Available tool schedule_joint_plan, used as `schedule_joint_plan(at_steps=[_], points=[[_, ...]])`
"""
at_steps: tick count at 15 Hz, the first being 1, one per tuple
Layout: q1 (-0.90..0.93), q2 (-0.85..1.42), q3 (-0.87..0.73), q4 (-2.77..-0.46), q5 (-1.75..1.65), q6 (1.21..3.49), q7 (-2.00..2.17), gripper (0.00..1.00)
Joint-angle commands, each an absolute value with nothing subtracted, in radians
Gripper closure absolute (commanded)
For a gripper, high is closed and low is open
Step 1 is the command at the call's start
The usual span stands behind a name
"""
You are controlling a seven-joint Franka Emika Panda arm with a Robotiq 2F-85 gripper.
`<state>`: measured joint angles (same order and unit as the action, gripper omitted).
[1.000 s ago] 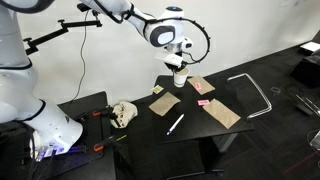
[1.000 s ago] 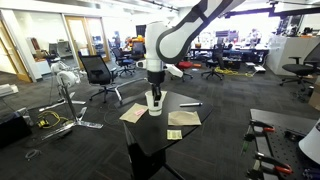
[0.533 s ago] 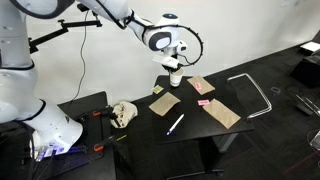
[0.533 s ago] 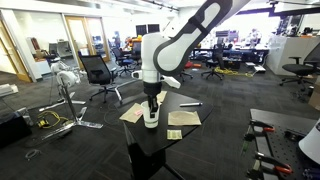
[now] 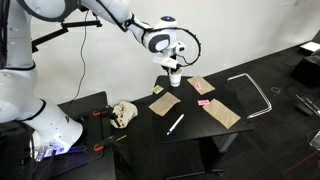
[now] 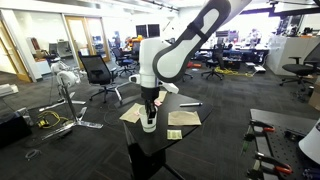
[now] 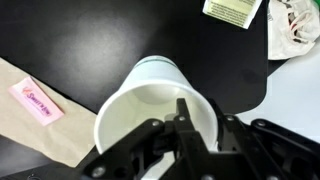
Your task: Move the cup to the left
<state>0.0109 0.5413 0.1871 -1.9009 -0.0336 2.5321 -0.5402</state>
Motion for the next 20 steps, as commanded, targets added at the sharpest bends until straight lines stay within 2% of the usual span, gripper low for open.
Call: schedule_joint_plan(at_steps=[1,5,7,12,20], points=[[0.044,0.518,0.171,-1.913,-0.079,2.552,-0.47,0.44],[0.067,0.48,0.166,-1.929,-0.108,2.532,-0.405,0.13],[0.083,0.446,0.157,-1.94,-0.123,2.51,-0.36,0.01],[0.127,0.351,0.112,-1.951,-0.205,2.423,-0.24,0.0],[0.103,0.195,0.121,-1.935,-0.172,2.214,-0.243,0.0]])
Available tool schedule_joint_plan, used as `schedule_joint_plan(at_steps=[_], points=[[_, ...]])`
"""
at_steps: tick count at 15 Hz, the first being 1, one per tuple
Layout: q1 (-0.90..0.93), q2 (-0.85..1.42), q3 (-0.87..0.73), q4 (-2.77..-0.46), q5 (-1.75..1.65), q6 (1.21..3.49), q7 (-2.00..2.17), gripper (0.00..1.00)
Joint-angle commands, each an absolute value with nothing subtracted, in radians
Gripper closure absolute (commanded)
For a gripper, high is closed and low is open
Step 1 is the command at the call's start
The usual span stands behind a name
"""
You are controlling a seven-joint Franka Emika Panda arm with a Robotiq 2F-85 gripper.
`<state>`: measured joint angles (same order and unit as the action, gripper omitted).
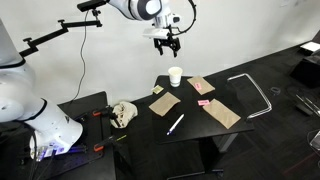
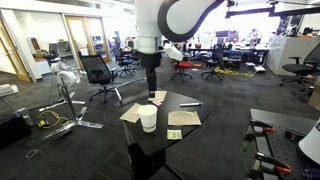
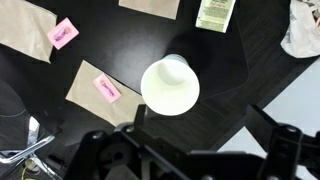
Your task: Move the cup to the left
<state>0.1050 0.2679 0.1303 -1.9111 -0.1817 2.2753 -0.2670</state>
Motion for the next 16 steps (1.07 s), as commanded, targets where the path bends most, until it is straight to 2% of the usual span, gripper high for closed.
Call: schedule_joint_plan(at_steps=[1,8,16], points=[[0.1,0.178,0.119,-1.935,-0.17,2.2,-0.242,0.0],[0.091,0.104,0.101,-1.953,-0.152,2.187,-0.243,0.0],[0.096,0.149,0.104,-1.918,-0.17,2.196,-0.266,0.0]])
